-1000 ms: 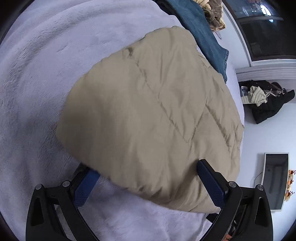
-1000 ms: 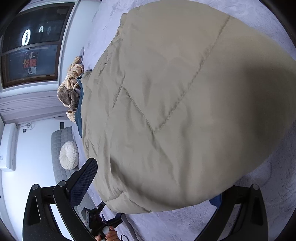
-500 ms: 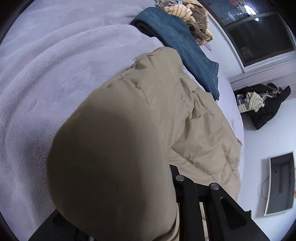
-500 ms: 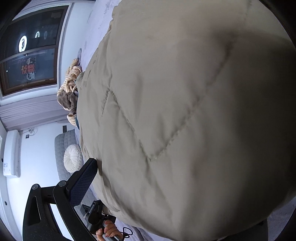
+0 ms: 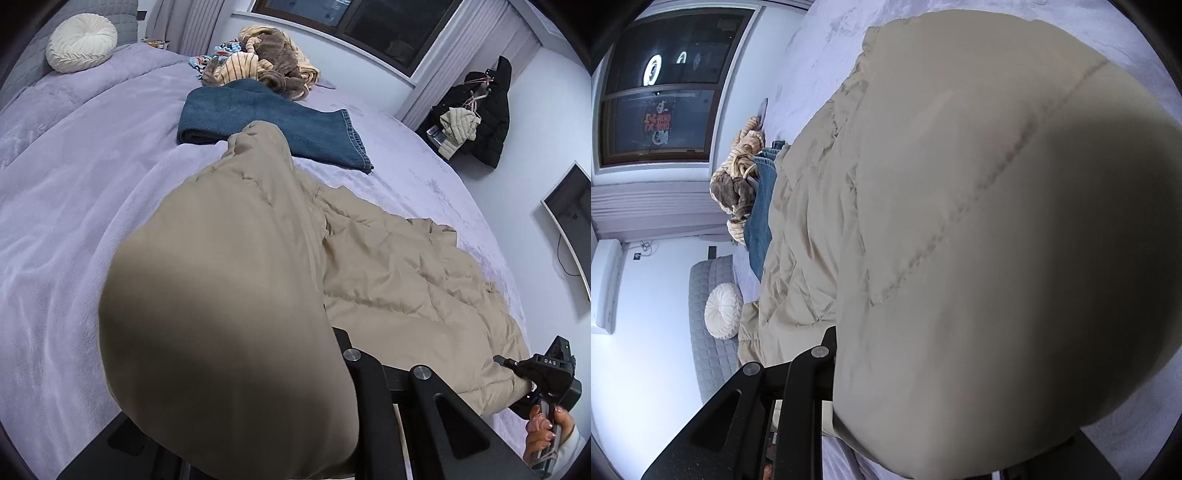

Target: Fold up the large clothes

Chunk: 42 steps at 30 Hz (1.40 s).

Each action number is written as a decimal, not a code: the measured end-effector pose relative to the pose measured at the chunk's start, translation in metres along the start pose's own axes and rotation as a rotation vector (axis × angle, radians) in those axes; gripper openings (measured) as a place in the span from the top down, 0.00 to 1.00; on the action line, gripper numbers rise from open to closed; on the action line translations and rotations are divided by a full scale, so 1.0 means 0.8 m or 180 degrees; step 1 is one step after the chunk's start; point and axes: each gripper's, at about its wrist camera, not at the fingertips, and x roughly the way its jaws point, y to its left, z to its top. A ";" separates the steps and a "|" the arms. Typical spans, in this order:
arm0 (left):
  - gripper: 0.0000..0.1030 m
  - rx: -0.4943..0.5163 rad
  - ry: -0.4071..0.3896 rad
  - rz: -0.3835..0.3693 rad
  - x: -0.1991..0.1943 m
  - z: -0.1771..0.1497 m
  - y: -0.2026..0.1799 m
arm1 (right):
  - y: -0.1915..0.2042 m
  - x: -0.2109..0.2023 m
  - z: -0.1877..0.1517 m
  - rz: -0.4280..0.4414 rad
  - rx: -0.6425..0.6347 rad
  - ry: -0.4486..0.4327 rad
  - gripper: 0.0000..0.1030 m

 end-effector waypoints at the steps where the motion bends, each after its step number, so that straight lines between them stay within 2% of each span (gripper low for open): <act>1: 0.83 -0.0009 0.0013 -0.0002 -0.010 -0.008 0.001 | -0.002 -0.006 -0.009 -0.0036 -0.0004 0.0031 0.77; 7: 0.83 -0.0078 0.0131 0.0114 -0.071 -0.098 0.008 | -0.023 -0.037 -0.062 -0.0147 -0.0030 0.0240 0.77; 14: 0.82 -0.0215 0.0408 0.0298 -0.128 -0.204 0.018 | -0.065 -0.081 -0.124 -0.0143 0.0001 0.0475 0.77; 15: 0.80 -0.0244 0.0461 0.0333 -0.130 -0.215 0.021 | -0.070 -0.085 -0.128 -0.0144 0.0011 0.0506 0.77; 16: 0.73 -0.0277 0.0521 0.0414 -0.129 -0.225 0.025 | -0.075 -0.086 -0.131 -0.0154 0.0028 0.0536 0.76; 18: 0.66 -0.0386 0.0669 0.0613 -0.129 -0.244 0.037 | -0.088 -0.091 -0.132 -0.0272 0.0084 0.0606 0.66; 19: 0.65 -0.0467 0.0692 0.0649 -0.134 -0.250 0.042 | -0.091 -0.095 -0.134 -0.0338 0.0073 0.0652 0.61; 21: 0.65 -0.0541 0.0662 0.0665 -0.154 -0.255 0.047 | -0.083 -0.106 -0.136 -0.0458 -0.0070 0.0701 0.59; 26: 0.65 -0.0360 0.0456 0.0886 -0.197 -0.252 0.031 | -0.053 -0.138 -0.148 -0.0696 -0.0796 0.0902 0.59; 28: 0.65 -0.0326 0.0406 0.0939 -0.206 -0.249 0.024 | -0.039 -0.145 -0.154 -0.0664 -0.1069 0.1055 0.59; 31: 0.65 -0.0351 0.0373 0.1023 -0.214 -0.242 0.022 | -0.025 -0.152 -0.160 -0.0470 -0.1292 0.1238 0.62; 35: 0.65 -0.0436 0.0358 0.1212 -0.219 -0.241 0.025 | -0.026 -0.162 -0.166 -0.0603 -0.1389 0.1065 0.62; 38: 0.65 -0.0368 0.0177 0.1478 -0.236 -0.236 0.022 | -0.030 -0.153 -0.161 -0.0812 -0.1366 0.0903 0.62; 42: 0.65 -0.0431 0.0332 0.1257 -0.234 -0.230 0.033 | -0.030 -0.150 -0.164 -0.0987 -0.1317 0.0820 0.62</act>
